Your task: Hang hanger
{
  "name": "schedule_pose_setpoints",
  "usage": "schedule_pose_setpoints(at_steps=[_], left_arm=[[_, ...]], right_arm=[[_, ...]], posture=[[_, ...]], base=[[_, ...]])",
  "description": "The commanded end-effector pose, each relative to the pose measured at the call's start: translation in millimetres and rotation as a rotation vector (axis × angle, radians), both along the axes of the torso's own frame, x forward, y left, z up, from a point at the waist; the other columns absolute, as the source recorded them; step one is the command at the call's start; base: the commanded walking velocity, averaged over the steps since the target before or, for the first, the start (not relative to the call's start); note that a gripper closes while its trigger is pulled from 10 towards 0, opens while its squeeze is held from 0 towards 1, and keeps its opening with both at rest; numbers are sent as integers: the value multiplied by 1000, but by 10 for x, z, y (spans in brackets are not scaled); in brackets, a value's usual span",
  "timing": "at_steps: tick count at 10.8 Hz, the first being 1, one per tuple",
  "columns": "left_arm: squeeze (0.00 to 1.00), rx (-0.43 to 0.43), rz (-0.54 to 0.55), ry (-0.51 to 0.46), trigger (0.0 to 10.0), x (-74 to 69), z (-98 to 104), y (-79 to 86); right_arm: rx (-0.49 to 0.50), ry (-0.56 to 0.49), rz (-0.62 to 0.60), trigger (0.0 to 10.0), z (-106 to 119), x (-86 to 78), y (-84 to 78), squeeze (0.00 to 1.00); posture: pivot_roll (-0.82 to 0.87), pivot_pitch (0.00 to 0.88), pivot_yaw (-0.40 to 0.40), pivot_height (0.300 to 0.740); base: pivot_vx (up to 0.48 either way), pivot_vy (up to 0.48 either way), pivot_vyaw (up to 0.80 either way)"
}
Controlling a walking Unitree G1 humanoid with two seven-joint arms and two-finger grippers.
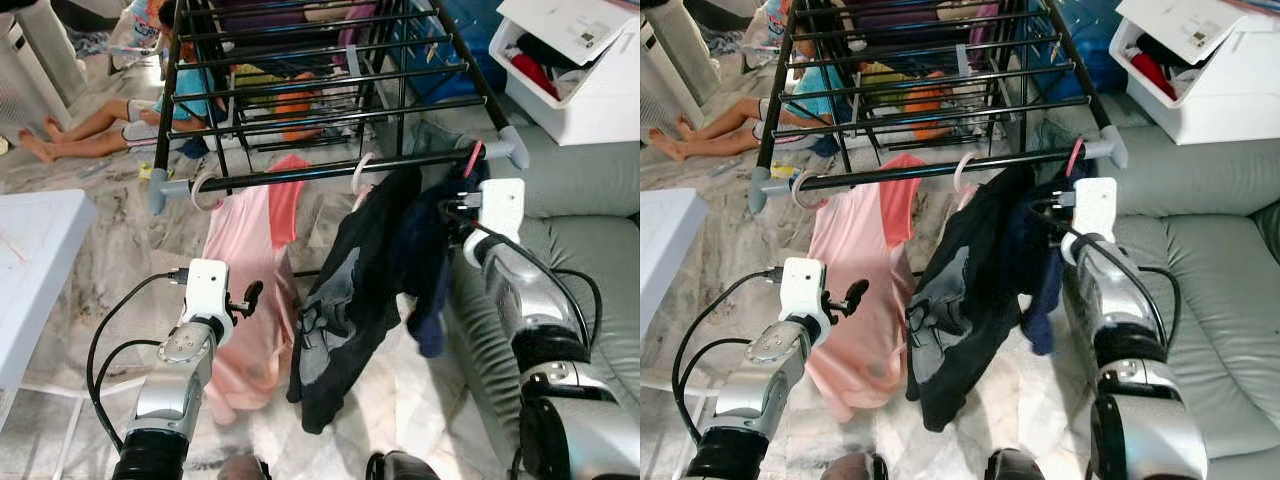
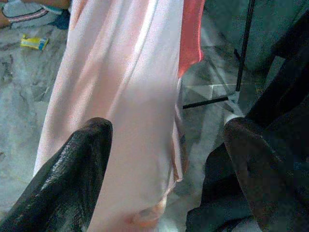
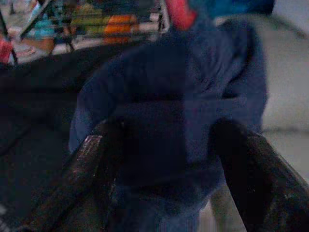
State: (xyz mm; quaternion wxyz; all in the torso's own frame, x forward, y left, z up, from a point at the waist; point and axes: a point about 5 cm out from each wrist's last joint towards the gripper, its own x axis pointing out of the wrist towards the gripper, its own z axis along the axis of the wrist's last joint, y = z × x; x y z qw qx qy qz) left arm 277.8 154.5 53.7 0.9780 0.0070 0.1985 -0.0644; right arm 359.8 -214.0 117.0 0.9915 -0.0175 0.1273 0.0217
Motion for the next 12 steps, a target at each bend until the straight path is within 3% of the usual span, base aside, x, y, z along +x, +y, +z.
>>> schedule_pose_setpoints(at_steps=[1, 3, 4, 6, 7, 9, 12], left_arm=[[0, 14, -8, 12, 10000, -14, -6, 26], [0, 8, -14, 23, 10000, -16, -19, 7], [0, 3, -17, 28, 10000, -19, -21, -2], [0, -4, -15, 36, 10000, -17, -26, -6], [0, -5, -16, 38, 10000, -13, -28, -5], [0, -2, -23, 39, 10000, 3, -26, -3], [0, 11, -32, 46, 10000, 26, -27, -1]], right_arm=[[20, 53, 44, 10000, -52, -2, 97, 0], [-6, 172, 138, 10000, -301, -152, 218, 0], [-58, 234, 164, 10000, -446, -264, 155, 0], [-134, 266, 94, 10000, -486, -358, -150, 0], [-180, 255, 60, 10000, -447, -371, -278, 0], [-191, 234, 23, 10000, -382, -365, -385, 0], [-146, 233, 112, 10000, -374, -223, -240, 0]], posture=[[6, 65, 61, 740], [3, 65, 58, 740], [2, 66, 56, 740], [-5, 68, 55, 740], [-8, 67, 56, 740], [-11, 65, 62, 740], [-3, 62, 69, 740]], base=[[0, 0, 0], [0, 0, 0], [0, 0, 0], [0, 0, 0], [0, 0, 0], [0, 0, 0], [0, 0, 0]])
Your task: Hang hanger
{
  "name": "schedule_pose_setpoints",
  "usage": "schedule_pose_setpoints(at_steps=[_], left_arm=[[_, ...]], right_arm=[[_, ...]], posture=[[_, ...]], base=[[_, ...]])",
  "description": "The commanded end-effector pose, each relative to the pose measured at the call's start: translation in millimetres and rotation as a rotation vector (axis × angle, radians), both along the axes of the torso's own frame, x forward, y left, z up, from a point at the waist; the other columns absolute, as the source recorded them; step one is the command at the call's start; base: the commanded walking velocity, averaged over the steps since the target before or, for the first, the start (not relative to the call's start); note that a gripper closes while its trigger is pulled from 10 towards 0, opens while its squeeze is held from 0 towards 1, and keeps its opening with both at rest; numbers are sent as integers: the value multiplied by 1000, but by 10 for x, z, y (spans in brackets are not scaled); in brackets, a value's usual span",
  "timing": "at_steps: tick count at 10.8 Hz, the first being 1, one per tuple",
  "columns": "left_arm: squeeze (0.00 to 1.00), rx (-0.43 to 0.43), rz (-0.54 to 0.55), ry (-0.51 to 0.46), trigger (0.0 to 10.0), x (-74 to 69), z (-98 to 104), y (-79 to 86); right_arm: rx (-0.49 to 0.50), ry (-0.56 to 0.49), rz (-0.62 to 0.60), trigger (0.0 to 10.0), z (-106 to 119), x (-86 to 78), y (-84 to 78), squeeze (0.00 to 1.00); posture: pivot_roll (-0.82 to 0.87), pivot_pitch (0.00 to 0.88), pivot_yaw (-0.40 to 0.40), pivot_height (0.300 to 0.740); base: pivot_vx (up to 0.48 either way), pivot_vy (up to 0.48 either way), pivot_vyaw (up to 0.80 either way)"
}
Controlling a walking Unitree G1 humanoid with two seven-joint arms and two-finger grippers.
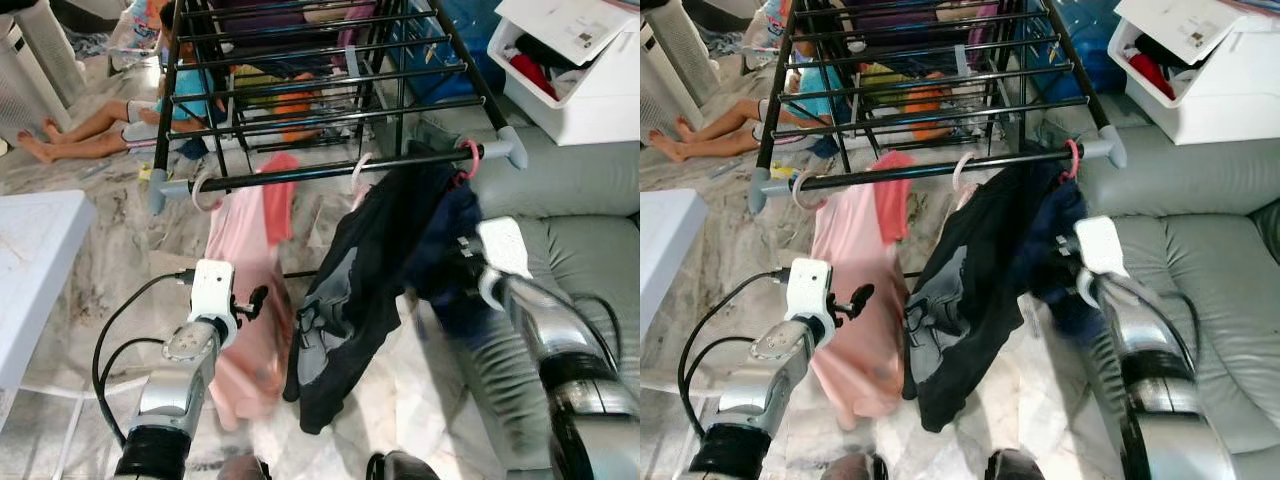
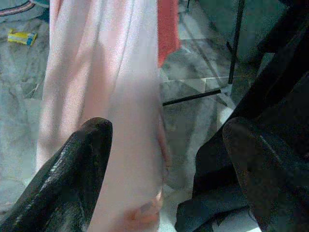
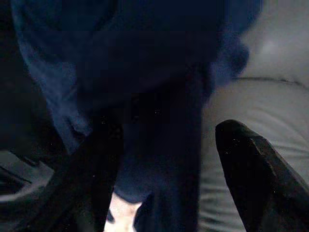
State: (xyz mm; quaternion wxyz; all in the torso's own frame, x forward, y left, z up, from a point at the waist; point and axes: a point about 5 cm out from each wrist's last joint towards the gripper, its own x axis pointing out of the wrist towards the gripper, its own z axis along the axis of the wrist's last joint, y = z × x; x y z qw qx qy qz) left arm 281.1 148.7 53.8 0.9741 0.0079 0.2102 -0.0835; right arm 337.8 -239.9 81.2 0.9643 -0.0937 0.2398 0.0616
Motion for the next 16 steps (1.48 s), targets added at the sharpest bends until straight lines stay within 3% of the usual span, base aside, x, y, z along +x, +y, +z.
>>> schedule_pose_setpoints(at_steps=[1, 2, 3, 8, 9, 16], left_arm=[[0, 19, 3, 23, 10000, -5, -28, 53], [0, 21, 2, 23, 10000, 0, -29, 53], [0, 24, 4, 27, 10000, -1, -36, 53], [0, 22, -16, 47, 10000, -16, -40, 50], [0, 17, -89, 68, 10000, -94, -59, 66], [0, 50, -101, 90, 10000, -149, -100, 94]], right_arm=[[15, 16, 17, 10000, -16, 32, 24, 0], [39, 27, -3, 2157, -9, 65, 7, 0], [76, 56, -23, 0, -8, 95, -9, 0], [47, 68, -30, 0, 6, 138, -31, 0], [38, 71, -38, 0, -4, 121, -76, 0], [51, 79, -36, 0, -46, 89, -91, 0]], posture=[[-3, 62, 69, 740], [5, 62, 67, 740], [10, 60, 65, 740], [14, 63, 63, 740], [9, 66, 62, 740], [13, 52, 67, 740]], base=[[0, 0, 0], [0, 0, 0], [0, 0, 0], [0, 0, 0], [0, 0, 0], [0, 0, 0]])
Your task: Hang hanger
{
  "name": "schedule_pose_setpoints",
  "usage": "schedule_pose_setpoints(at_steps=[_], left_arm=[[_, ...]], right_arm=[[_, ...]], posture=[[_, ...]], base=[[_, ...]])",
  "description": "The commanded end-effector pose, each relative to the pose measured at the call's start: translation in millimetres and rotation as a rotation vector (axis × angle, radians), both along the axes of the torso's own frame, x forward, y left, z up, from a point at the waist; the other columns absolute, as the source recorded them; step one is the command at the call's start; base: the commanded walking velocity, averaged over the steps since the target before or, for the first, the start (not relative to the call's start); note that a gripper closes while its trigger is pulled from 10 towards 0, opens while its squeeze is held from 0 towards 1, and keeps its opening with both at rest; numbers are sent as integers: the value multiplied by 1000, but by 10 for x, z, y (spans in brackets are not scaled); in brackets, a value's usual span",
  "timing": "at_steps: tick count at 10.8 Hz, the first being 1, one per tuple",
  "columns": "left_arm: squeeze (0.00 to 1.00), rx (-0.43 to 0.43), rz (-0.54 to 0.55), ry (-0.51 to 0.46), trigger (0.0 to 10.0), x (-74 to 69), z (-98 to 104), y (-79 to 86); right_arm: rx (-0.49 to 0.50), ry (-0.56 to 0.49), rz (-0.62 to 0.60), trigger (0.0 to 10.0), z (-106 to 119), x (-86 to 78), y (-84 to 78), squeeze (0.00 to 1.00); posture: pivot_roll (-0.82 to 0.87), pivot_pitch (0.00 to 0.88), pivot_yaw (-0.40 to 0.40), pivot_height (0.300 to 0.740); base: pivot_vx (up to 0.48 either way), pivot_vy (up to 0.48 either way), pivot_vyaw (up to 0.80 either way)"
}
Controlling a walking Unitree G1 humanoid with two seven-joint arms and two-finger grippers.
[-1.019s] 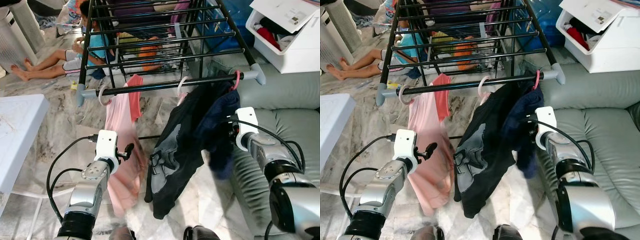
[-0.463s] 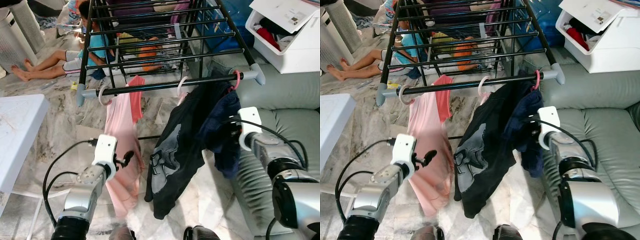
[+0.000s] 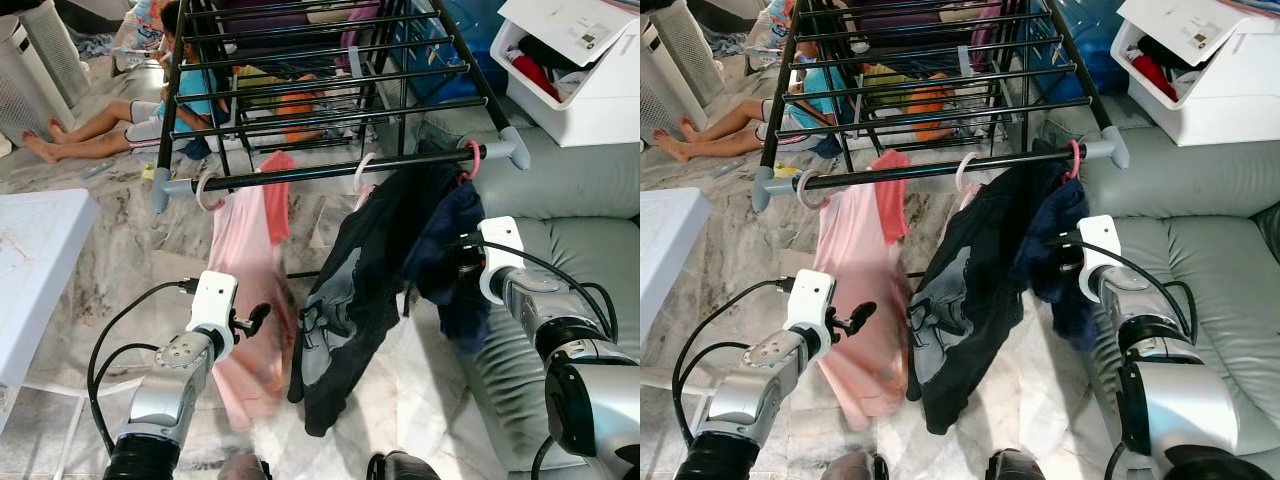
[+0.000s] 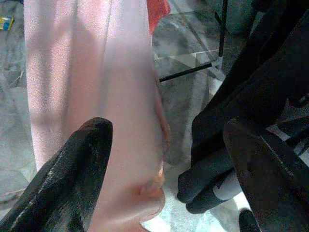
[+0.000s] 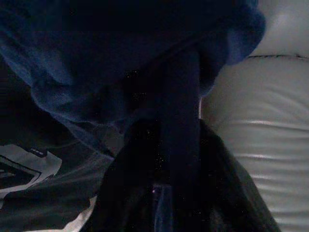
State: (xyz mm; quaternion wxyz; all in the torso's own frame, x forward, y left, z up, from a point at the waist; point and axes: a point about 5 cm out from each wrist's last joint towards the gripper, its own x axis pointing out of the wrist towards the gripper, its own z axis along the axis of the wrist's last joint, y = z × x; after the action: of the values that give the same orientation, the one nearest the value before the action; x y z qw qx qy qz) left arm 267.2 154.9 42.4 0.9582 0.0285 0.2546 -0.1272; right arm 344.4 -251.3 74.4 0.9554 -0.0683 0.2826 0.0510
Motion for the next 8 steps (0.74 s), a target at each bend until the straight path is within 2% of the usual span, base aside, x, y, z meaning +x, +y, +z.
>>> schedule_pose_setpoints(at_steps=[1, 5, 8], left_arm=[[0, 23, -8, 0, 10000, -15, 9, 38], [0, 56, -23, -2, 10000, 25, -16, 65], [0, 69, -18, 3, 10000, 24, -65, 92]], right_arm=[[18, -7, 6, 0, 11, 18, 33, 0], [15, -58, 27, 0, 46, 62, 113, 0], [17, -90, 25, 0, -6, 42, 174, 0]], posture=[[14, 45, 72, 740], [14, 0, 78, 740], [11, 0, 68, 740]], base=[[0, 0, 0], [0, 0, 0], [0, 0, 0]])
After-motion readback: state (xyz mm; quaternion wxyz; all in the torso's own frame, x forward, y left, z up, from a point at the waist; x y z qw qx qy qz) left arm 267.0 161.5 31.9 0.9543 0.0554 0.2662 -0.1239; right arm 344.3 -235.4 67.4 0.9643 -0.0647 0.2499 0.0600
